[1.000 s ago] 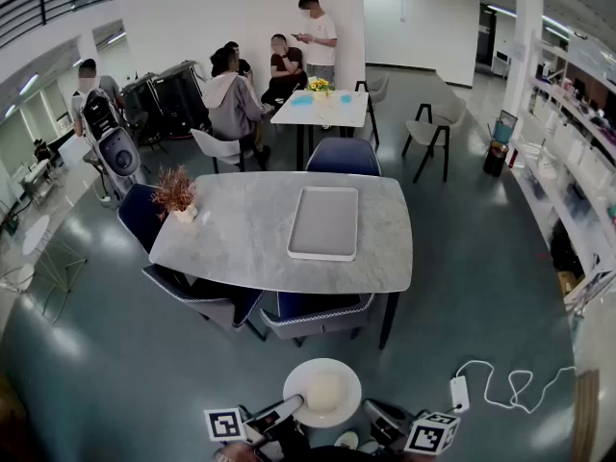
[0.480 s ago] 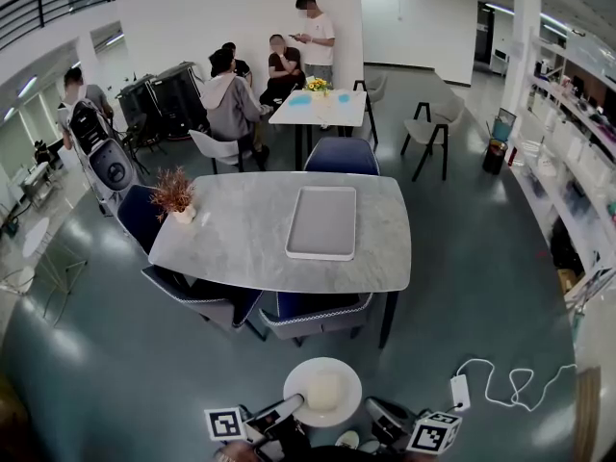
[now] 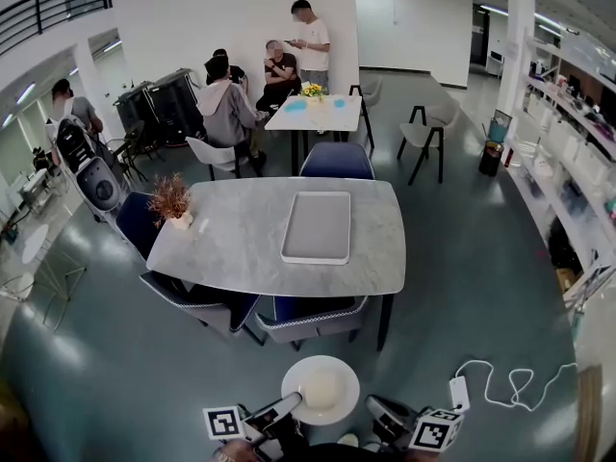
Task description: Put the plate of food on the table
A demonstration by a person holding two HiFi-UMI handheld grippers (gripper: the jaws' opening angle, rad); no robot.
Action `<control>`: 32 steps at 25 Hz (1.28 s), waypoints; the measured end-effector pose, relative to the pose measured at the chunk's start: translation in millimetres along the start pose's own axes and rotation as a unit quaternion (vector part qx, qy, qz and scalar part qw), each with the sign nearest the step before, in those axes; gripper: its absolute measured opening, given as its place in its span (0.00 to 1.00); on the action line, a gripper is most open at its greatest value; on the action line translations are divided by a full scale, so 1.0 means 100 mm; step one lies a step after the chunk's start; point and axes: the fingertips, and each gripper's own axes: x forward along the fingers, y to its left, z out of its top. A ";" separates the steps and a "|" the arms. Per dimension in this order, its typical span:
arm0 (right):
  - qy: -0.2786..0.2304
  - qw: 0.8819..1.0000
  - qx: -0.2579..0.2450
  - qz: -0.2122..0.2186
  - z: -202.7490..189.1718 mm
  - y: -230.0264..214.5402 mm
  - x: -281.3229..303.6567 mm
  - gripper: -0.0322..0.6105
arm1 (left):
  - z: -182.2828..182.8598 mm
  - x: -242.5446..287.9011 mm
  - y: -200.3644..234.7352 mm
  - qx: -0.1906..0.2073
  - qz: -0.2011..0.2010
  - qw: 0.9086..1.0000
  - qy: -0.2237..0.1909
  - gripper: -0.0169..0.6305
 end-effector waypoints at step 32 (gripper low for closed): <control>-0.030 0.999 0.030 -0.021 0.12 -0.20 0.39 0.07 | 0.66 0.10 0.09 -0.005 -0.002 1.000 -0.003 0.08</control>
